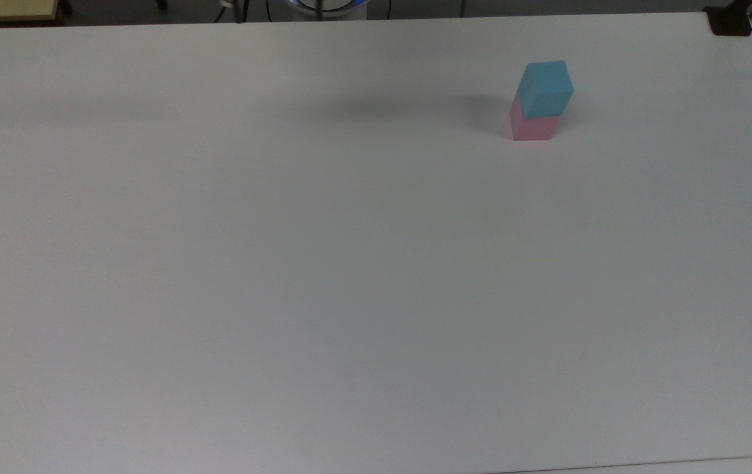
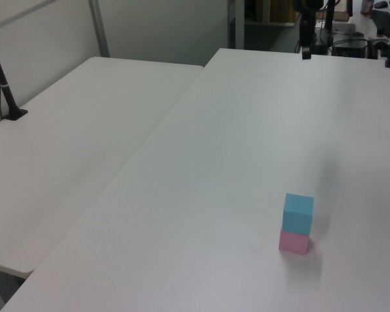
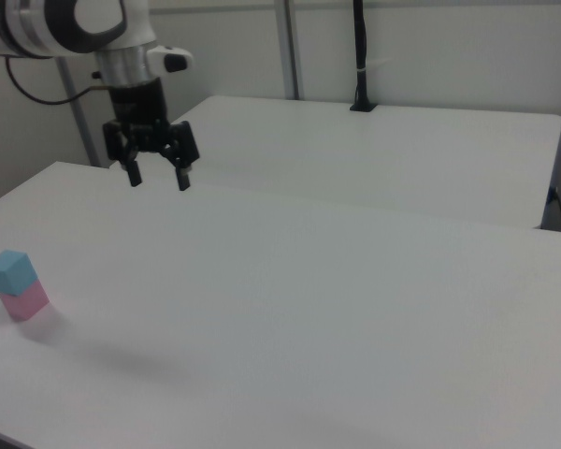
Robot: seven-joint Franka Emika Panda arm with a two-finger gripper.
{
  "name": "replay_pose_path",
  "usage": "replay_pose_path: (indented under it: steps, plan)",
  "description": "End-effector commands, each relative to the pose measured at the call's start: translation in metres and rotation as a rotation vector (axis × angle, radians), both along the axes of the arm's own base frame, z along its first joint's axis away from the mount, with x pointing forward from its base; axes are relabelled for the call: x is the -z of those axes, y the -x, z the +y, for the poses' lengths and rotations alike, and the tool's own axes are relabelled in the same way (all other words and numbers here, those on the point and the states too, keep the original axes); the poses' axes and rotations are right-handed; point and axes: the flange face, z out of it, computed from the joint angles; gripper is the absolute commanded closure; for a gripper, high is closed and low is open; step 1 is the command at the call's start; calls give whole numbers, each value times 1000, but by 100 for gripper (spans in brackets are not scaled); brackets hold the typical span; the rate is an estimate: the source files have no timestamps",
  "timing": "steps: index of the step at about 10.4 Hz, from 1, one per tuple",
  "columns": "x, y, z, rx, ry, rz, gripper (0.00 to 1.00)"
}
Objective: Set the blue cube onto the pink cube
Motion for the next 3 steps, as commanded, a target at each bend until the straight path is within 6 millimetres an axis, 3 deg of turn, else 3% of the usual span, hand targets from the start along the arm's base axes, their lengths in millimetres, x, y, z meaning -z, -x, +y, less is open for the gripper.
replay_pose_path:
  steps: [1, 3]
  plan:
    - [-6, -5, -15, 23, -19, -41, 0]
    - [-1, -6, -19, 33, -19, -37, 0]
